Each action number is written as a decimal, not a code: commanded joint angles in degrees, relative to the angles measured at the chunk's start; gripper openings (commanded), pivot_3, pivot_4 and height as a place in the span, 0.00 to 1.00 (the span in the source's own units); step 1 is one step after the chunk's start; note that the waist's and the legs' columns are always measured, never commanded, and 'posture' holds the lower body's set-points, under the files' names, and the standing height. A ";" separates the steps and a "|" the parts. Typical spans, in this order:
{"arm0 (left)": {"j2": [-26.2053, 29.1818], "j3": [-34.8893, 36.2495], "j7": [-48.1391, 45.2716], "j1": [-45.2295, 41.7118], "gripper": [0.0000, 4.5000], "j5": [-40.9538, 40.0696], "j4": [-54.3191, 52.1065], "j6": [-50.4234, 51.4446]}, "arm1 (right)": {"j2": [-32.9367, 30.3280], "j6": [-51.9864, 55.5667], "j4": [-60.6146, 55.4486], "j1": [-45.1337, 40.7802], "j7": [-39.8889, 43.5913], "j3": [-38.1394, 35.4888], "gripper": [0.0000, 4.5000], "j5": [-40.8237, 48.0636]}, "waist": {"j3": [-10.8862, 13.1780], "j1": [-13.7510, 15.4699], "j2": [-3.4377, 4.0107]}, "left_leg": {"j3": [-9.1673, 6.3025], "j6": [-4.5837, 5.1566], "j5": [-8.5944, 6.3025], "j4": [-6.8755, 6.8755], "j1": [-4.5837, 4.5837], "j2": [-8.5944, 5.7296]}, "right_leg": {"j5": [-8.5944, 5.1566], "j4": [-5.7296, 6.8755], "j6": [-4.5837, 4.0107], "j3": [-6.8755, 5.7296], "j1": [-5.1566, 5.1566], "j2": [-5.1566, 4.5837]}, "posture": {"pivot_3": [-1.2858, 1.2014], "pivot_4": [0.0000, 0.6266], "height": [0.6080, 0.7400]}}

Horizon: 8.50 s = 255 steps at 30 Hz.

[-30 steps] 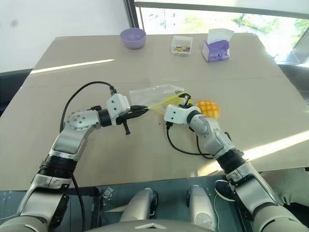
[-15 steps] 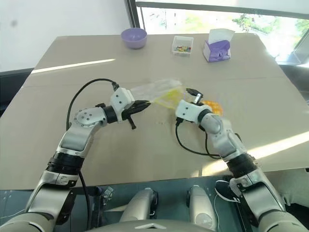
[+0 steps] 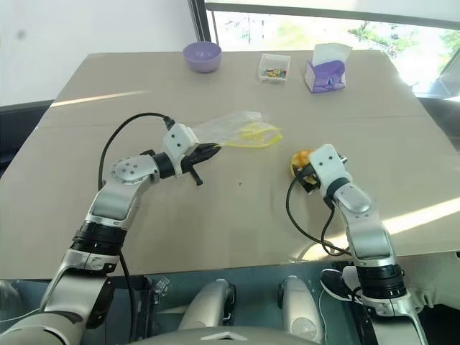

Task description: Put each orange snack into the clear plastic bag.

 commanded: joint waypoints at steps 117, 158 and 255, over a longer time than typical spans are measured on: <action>-0.45 3.29 -7.29 -1.93 0.00 -5.91 -3.64 0.27 | -8.90 -35.28 22.83 -13.65 -2.10 15.35 0.99 -17.59 | 0.02 0.45 0.04 | -0.07 0.05 -0.03 0.13 -0.05 0.00 | 0.00 -0.12 0.00 -0.10 0.12 -0.01 | 0.52 0.24 0.98; -5.18 7.51 -2.20 -18.44 0.00 -10.65 10.70 -0.88 | -22.82 -33.59 19.05 -25.95 7.47 5.96 0.01 -11.59 | 0.09 0.48 0.05 | -0.04 0.06 -0.04 0.19 -0.10 -0.02 | 0.00 -0.15 0.01 -0.10 0.14 -0.02 | 0.52 0.24 0.98; -1.60 -0.03 -9.34 0.43 0.00 -0.82 5.04 -20.18 | -9.68 -20.83 2.76 -14.64 14.70 20.81 0.00 -13.11 | 0.04 0.60 0.09 | -0.04 0.23 -0.14 0.26 -0.04 0.00 | 0.01 -0.14 0.00 -0.08 0.19 0.02 | 0.52 0.24 0.98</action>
